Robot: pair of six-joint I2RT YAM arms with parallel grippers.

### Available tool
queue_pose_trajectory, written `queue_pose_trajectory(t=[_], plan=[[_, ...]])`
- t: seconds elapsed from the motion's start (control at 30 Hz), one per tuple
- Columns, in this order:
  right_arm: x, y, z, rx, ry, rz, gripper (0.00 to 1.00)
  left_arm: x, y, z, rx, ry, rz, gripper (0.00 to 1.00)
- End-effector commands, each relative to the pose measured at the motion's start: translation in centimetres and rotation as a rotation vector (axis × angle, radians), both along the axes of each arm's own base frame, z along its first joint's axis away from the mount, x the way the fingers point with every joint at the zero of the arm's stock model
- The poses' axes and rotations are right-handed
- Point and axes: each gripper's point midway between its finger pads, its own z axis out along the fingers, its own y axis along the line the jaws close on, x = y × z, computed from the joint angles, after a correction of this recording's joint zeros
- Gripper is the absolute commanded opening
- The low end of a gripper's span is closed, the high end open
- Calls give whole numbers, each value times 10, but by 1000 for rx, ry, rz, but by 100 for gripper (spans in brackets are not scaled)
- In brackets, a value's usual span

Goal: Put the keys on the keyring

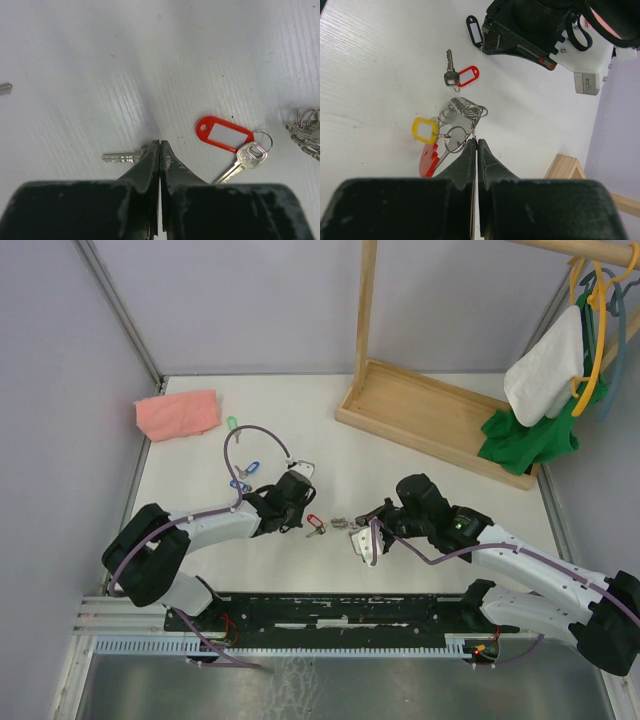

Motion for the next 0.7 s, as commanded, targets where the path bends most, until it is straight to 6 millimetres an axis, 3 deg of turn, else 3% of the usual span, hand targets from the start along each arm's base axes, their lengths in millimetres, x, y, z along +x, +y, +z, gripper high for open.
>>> queue_pose_trajectory(t=[0.0,0.2,0.47,0.67], plan=[[0,7,18,46,-25,15,1,22,-26,26,-216,-163,33,3],[0,7,17,39,-22,12,1,22,-14,29,-263,-252,76,3],[-1,7,16,37,-15,16,1,15,-4,12,-195,-166,118,7],[-1,8,17,37,-15,17,1,14,0,11,-128,-113,124,12]])
